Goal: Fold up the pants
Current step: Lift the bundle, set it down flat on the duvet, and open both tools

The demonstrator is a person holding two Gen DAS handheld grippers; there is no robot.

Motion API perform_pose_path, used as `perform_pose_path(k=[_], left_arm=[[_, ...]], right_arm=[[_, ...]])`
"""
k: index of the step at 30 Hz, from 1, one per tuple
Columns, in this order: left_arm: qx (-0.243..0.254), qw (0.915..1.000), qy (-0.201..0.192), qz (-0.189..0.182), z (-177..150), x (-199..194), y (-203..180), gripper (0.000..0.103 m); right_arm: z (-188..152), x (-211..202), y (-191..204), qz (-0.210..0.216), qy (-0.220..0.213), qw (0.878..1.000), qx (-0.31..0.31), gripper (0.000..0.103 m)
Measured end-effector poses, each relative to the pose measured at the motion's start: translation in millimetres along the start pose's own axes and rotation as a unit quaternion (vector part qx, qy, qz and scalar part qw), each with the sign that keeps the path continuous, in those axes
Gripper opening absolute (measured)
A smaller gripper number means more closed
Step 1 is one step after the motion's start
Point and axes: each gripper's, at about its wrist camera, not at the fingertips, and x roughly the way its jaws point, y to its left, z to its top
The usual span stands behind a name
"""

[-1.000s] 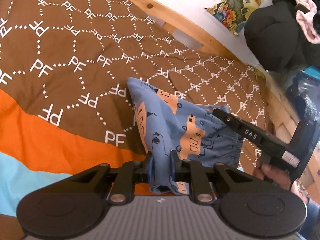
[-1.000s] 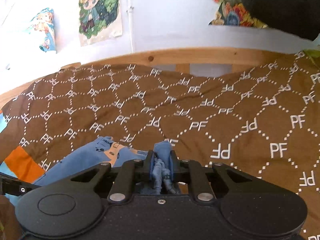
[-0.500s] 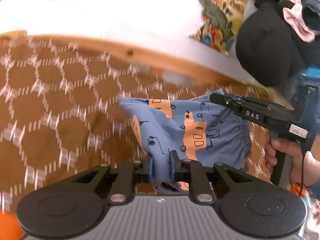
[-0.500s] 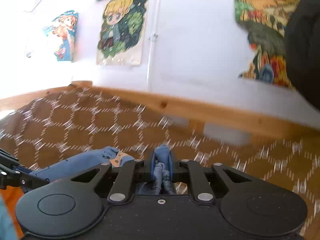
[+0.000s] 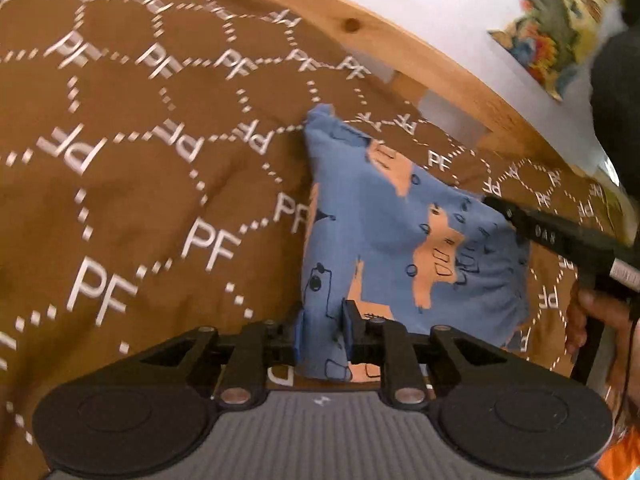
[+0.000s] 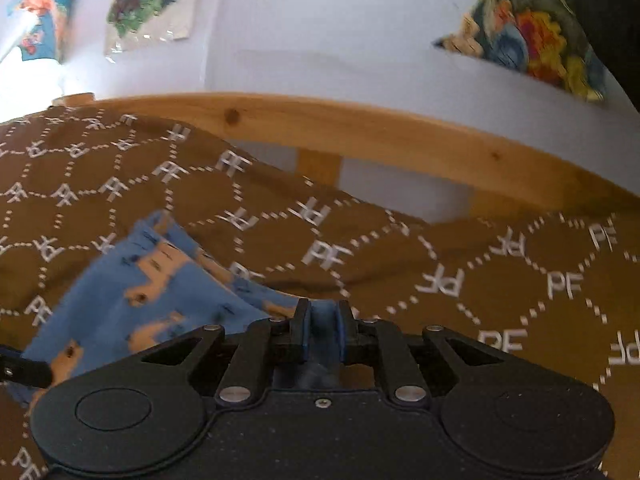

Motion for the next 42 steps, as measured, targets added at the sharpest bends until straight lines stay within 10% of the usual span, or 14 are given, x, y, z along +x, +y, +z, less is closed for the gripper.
perform_pose_path(k=[5, 10, 14, 18, 42], left_arm=[[0.009, 0.9998, 0.002, 0.016, 3.7, -2.5, 0.2, 0.050], [0.017, 0.9984, -0.042, 0.035, 5.1, -28.3, -1.9, 0.089], [0.028, 0.9956, -0.075, 0.049, 4.3, -50.9, -9.5, 0.101], [0.035, 0.9930, -0.096, 0.059, 3.4, -76.5, -16.1, 0.103], [0.107, 0.9853, -0.108, 0.078, -64.3, -184.9, -24.6, 0.103]], right_arm=[[-4.5, -8.4, -8.0, -0.028, -0.006, 1.000, 0.012, 0.026], [-11.6, -39.6, 3.2, -0.033, -0.044, 0.998, 0.016, 0.061], [-10.3, -67.7, 18.5, -0.030, -0.073, 0.997, 0.017, 0.088], [-7.3, -101.7, 33.0, -0.032, -0.106, 0.993, 0.027, 0.102], [-61.7, -239.9, 109.4, -0.062, -0.109, 0.990, 0.070, 0.102]])
